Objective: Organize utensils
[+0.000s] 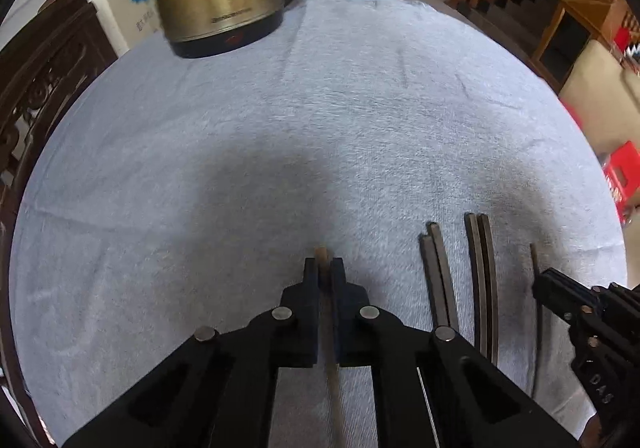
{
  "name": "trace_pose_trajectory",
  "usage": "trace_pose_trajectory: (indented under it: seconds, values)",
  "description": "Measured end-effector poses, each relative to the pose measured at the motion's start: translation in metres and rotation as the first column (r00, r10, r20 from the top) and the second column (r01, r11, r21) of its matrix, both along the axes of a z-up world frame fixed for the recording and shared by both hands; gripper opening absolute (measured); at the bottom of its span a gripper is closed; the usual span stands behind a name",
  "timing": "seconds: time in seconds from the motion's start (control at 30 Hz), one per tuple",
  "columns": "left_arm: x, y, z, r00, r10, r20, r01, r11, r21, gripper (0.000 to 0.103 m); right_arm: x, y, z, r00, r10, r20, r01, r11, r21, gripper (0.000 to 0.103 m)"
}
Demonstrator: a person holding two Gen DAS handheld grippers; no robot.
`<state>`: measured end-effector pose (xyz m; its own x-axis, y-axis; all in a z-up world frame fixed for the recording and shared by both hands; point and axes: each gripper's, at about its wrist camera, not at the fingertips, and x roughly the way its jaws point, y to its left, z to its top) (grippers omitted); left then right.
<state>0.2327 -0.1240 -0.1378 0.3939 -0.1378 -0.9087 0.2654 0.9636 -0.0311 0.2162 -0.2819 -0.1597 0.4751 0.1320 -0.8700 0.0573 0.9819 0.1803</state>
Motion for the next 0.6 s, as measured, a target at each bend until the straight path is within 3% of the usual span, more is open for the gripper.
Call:
trace_pose_trajectory:
  seconds: [0.1, 0.3, 0.6]
  values:
    - [-0.017, 0.013, 0.017, 0.999, -0.002, 0.052, 0.005, 0.999, -0.045, 0.005, -0.018, -0.001, 0.018, 0.997, 0.005, 0.076, -0.005, 1.000, 0.010, 0.006]
    - [-0.076, 0.041, 0.081, 0.977, -0.025, 0.210, 0.047, 0.994, -0.102, 0.005, -0.066, 0.000, 0.060, 0.974, 0.009, 0.227, -0.022, 0.998, 0.054, 0.006]
    - [-0.171, 0.076, 0.161, 0.895, -0.008, 0.447, 0.100, 0.978, -0.182, 0.005, -0.161, 0.020, 0.124, 0.876, 0.006, 0.483, -0.028, 0.999, 0.039, 0.006]
